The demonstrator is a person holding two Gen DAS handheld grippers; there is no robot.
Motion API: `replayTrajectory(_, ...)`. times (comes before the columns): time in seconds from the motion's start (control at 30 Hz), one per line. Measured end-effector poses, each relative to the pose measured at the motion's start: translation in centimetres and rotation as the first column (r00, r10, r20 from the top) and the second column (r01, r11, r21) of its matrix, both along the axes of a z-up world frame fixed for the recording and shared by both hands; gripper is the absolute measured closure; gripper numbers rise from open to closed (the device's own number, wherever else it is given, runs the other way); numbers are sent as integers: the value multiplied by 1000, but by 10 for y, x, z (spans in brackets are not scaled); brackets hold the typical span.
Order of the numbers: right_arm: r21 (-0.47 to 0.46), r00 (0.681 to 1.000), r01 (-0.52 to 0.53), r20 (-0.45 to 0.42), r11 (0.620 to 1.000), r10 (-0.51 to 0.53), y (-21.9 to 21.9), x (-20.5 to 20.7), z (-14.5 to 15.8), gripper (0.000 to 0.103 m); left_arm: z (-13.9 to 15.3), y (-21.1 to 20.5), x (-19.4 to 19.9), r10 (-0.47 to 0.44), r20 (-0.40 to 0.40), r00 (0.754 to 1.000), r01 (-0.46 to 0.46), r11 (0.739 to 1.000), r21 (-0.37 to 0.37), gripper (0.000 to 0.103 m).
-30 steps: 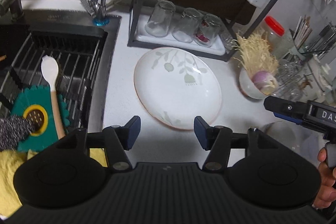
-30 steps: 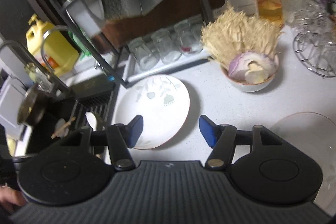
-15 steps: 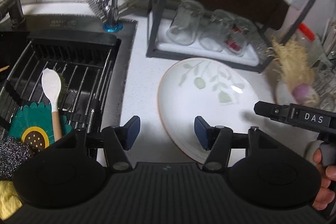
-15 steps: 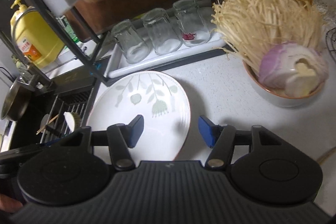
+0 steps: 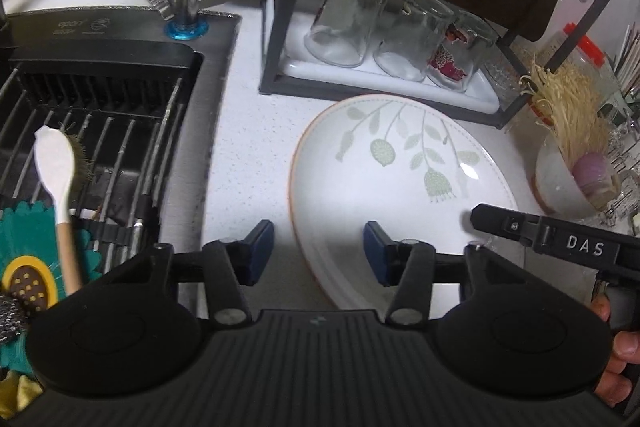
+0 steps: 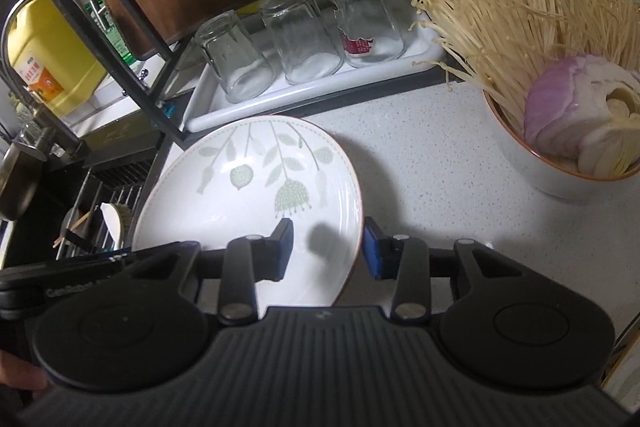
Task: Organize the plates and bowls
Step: 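Move both grippers to the smaller white leaf-print plate rim and close, then lift the smaller white plate with both grippers toward the plate stack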
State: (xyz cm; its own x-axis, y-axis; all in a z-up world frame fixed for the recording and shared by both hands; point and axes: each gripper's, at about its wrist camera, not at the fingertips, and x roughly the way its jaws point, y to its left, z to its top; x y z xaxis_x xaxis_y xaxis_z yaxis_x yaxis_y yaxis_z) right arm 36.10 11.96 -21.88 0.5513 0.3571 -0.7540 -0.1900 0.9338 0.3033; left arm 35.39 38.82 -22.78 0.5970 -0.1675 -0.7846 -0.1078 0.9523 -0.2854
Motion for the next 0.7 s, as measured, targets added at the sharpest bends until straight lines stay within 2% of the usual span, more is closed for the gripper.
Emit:
replayTrajectory(0.07, 0, 1000, 4, -17, 1000, -4, 0, 3, -5, 70, 0, -2, 4, -9, -1, 1000, 9, 1000, -3, 53)
replayTrajectory(0.13, 6, 1000, 15, -23, 1000, -15, 0, 5, -9, 70, 0, -2, 7, -10, -5, 1000, 10, 1000, -22, 57)
replayTrajectory(0.33, 8, 998, 40, -40, 999, -40, -1, 6, -6, 75, 3, 3, 9, 9, -31, 999, -11, 998, -63, 58)
replayTrajectory(0.43, 1, 1000, 25, -9, 1000, -25, 1, 0, 3, 76, 6, 5, 6, -5, -37, 999, 2, 998, -65, 60)
replayTrajectory(0.7, 6, 998, 63, -16, 998, -63, -7, -19, 33, 75, 34, -3, -13, -37, -47, 998, 33, 997, -74, 60)
